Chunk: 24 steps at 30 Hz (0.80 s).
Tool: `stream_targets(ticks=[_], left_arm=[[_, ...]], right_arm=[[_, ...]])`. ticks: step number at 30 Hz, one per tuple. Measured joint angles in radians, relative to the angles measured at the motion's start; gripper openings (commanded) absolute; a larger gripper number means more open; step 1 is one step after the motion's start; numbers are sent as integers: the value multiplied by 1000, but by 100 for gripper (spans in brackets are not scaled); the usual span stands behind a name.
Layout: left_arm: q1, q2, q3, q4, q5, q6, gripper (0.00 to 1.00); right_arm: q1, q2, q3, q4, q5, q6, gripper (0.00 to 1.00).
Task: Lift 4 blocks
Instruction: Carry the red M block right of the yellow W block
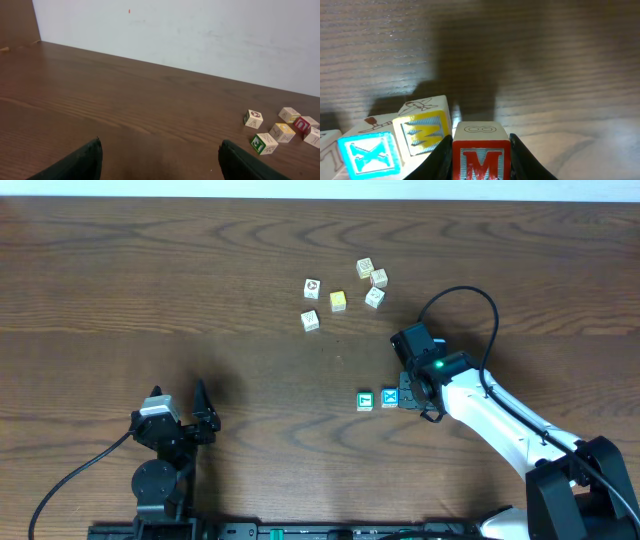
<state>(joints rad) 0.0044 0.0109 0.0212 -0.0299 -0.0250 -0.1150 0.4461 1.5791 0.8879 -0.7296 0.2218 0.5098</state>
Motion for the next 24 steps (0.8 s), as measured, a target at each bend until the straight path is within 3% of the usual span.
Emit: stream_targets(ticks=[18, 24], left_arm=[[0, 0, 0, 0, 0, 0, 75], [0, 0, 0, 0, 0, 0, 75]], right_arm=[[0, 0, -9, 105, 67, -103, 20], [0, 0, -10, 138, 59, -140, 18]])
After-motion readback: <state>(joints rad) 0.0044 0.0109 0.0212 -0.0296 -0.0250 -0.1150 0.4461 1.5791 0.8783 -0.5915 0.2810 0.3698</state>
